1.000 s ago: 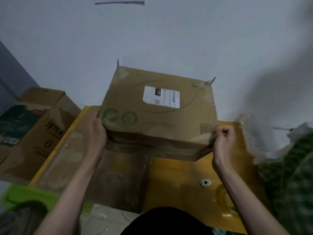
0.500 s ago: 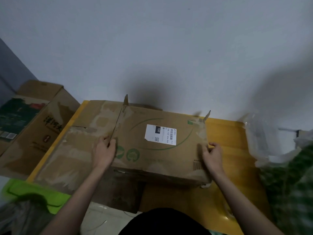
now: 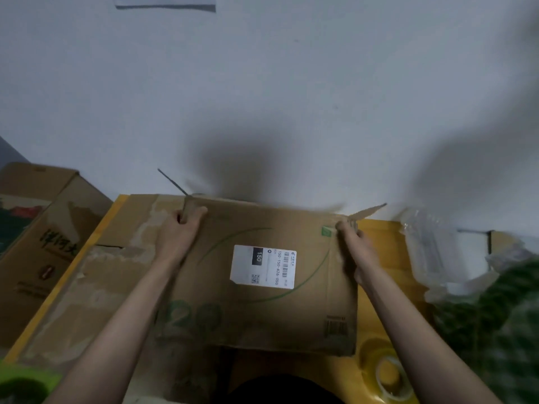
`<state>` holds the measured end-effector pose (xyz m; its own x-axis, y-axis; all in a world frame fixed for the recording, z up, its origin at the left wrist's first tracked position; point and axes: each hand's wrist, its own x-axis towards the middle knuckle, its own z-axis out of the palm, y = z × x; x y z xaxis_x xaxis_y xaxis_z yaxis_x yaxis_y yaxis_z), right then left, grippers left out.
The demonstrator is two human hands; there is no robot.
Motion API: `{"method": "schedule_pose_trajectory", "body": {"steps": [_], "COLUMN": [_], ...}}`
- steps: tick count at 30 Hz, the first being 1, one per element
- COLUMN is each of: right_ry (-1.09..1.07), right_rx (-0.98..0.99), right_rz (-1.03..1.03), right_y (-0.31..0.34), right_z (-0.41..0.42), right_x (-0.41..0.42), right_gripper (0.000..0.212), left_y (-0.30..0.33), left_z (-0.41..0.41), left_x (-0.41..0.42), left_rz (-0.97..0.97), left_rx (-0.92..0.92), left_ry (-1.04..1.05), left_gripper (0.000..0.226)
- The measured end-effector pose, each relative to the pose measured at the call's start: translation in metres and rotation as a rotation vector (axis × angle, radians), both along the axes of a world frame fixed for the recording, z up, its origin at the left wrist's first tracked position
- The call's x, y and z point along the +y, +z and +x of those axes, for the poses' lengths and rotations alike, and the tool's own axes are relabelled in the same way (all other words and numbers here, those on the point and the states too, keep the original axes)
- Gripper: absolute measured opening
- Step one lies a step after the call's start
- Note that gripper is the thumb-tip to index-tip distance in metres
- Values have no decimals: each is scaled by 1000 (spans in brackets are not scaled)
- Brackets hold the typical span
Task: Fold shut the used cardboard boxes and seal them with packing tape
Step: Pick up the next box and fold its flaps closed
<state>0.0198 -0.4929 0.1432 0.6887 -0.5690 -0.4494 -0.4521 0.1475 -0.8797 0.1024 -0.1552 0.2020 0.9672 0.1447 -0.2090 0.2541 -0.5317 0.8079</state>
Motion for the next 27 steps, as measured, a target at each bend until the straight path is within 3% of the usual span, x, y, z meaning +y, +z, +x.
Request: {"method": "schedule_pose_trajectory", "body": {"steps": [6, 11, 13, 17, 20, 22, 24, 27], "right_ry": [-269, -418, -461, -415, -346, -249, -156, -64], "right_rx": [-311, -438, -411, -315, -285, -225, -125, -20], "right_rz": [-161, -131, -123, -253, -402, -516, -626, -760], "right_y": [68, 74, 59, 15, -12, -22, -29, -37], "right_z": [-26, -66, -79, -105, -122, -126, -125, -122], "right_x": [-32, -61, -65, -60, -58, -56, -54, -52], "right_gripper": [58, 38, 36, 45, 52, 41, 30, 39], "left_y": [43, 33, 10, -49, -69, -73, -78, -82], "left_z": [-12, -17, -23, -43, -58, -66, -72, -74], "left_x": [-40, -77, -87, -89, -89, -90, -89, -89], "left_rz": [-163, -181, -178, -156, -150, -73, 10, 130], "left_rx": [-277, -335, -242, -136, -132, -139, -158, -179], "left_ry": [-38, -163, -167, -270, -372, -472, -570, -599], "left_gripper": [60, 48, 36, 38, 60, 83, 83, 75]}}
